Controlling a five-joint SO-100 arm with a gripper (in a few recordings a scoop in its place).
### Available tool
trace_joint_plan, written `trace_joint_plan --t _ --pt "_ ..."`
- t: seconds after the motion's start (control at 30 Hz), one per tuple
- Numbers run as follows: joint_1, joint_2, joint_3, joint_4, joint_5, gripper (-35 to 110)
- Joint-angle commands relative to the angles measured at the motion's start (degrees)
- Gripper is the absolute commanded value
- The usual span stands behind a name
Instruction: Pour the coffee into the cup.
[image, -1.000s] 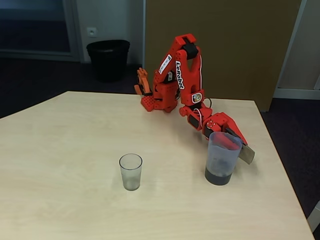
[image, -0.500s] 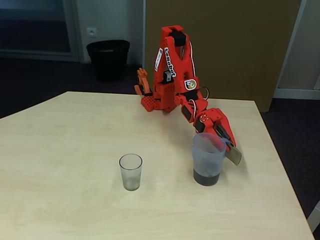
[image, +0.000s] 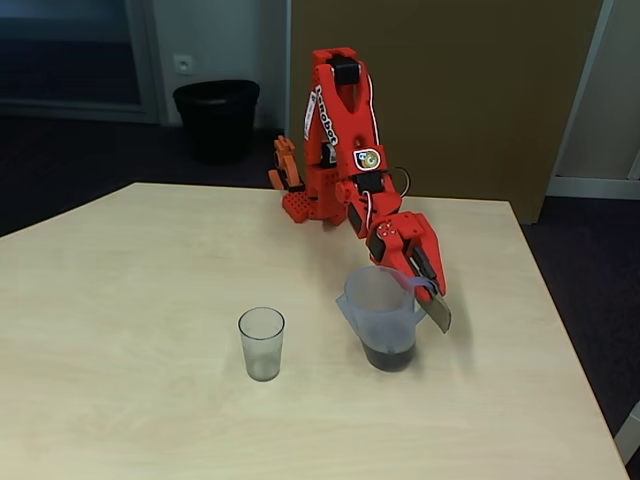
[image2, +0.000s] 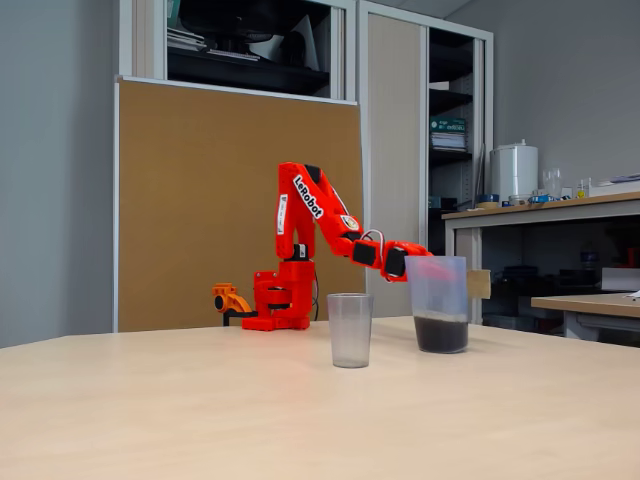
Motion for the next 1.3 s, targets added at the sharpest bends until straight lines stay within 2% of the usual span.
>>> trace_joint_plan --t 0.0,0.53,1.27 --pt "1.14 4.75 0.09 0.18 1.05 0" --pt "7.47 7.82 -13.18 18.28 7.73 0" --pt "6.77 17.67 -19.69 40.08 11.6 0"
